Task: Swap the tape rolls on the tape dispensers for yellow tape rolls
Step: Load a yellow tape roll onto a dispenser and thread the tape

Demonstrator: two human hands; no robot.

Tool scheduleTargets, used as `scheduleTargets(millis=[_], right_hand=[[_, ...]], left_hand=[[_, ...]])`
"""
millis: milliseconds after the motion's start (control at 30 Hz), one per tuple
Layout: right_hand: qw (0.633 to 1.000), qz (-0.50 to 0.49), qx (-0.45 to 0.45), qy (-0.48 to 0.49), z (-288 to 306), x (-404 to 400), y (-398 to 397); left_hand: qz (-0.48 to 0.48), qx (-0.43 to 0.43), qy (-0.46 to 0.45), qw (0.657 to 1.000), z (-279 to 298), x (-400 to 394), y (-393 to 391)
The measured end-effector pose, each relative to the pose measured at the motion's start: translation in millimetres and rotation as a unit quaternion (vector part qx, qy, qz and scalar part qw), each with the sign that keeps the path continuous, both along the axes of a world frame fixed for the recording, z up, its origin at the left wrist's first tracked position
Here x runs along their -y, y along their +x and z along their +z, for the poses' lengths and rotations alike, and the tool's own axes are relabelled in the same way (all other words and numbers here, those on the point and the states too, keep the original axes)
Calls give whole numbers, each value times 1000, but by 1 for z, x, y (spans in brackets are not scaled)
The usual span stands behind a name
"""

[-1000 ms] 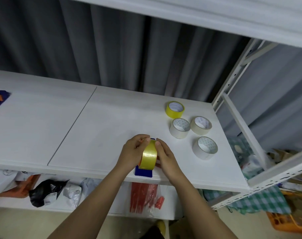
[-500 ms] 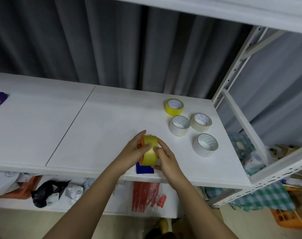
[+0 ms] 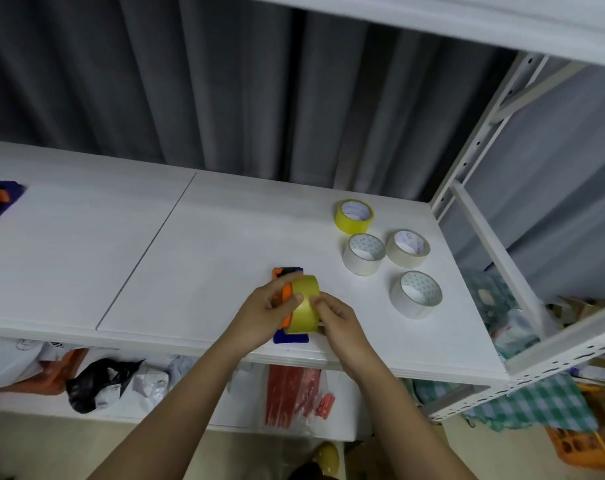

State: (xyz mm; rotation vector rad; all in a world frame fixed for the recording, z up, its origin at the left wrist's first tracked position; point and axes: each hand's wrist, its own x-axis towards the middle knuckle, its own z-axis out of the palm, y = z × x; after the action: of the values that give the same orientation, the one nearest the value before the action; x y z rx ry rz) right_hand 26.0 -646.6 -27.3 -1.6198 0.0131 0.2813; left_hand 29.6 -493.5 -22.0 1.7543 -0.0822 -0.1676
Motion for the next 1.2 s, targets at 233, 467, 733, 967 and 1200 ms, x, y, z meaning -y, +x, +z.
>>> scheduleTargets(millis=[233, 467, 733, 967, 1200], right_hand=[[997, 59, 28, -35, 0, 4, -6], [999, 30, 22, -19, -4, -2, -7], [997, -71, -41, 4, 4, -12, 2], [994, -89, -53, 28, 8, -14, 6], [998, -26, -32, 55, 9, -9, -4]], left_hand=[[43, 10, 21, 999, -2, 1, 3], [94, 13, 40, 995, 1, 5, 7], [-35, -24, 3, 999, -4, -5, -5], [-2, -1, 18, 1000, -2, -1, -5], [85, 23, 12, 996, 2, 5, 0]])
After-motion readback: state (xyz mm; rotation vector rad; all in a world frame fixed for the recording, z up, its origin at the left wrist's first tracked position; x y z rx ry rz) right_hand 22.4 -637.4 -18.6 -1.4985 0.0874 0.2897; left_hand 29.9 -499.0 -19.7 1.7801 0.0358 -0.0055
